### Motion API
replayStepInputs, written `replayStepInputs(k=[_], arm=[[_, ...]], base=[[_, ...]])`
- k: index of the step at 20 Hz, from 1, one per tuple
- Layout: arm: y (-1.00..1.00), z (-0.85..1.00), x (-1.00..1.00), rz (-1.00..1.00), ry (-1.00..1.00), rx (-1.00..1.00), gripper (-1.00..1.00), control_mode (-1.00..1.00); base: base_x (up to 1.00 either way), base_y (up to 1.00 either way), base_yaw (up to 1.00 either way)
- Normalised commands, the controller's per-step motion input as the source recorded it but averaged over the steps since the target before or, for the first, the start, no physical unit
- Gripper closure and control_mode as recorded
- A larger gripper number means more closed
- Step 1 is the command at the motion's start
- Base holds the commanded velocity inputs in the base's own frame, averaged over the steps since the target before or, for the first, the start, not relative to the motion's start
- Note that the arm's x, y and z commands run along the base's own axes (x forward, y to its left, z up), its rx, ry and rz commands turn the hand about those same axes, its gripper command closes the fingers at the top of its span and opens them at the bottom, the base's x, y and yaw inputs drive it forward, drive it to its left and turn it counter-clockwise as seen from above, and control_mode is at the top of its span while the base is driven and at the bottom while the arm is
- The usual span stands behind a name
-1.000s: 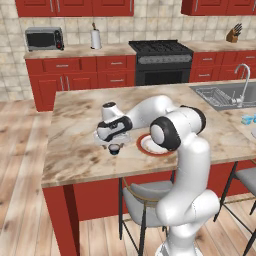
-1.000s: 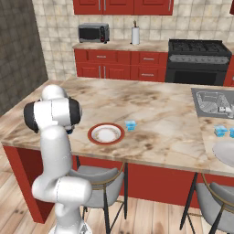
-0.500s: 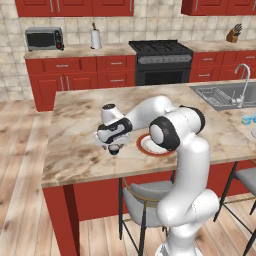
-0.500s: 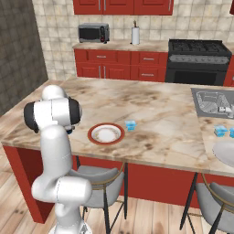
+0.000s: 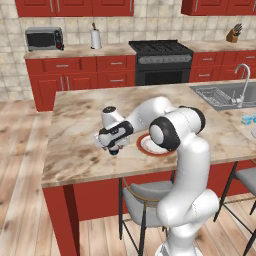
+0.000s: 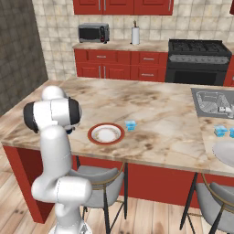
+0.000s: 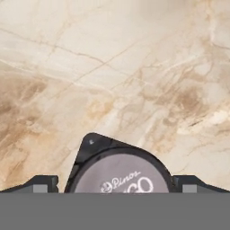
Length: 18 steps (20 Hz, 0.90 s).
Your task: Place two yogurt containers on each plate.
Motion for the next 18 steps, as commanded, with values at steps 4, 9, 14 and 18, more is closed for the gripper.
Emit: replayStepInputs(k=[4, 9, 14, 18], arm=[[0.0, -0.25, 0.0, 0.0, -0.02, 0.0, -1.0, -1.0], [0.0, -0.13, 0.0, 0.0, -0.01, 0.0, 1.0, -1.0], [0.0, 0.02, 0.0, -0.01, 0.0, 0.0, 1.0, -1.0], [-0.64, 0.59, -0.06, -0.01, -0.12, 0.0, 1.0, -1.0]], base=[[0.0, 0.0, 0.0], [0.0, 0.0, 0.0], [0.0, 0.0, 0.0], [0.0, 0.0, 0.0]])
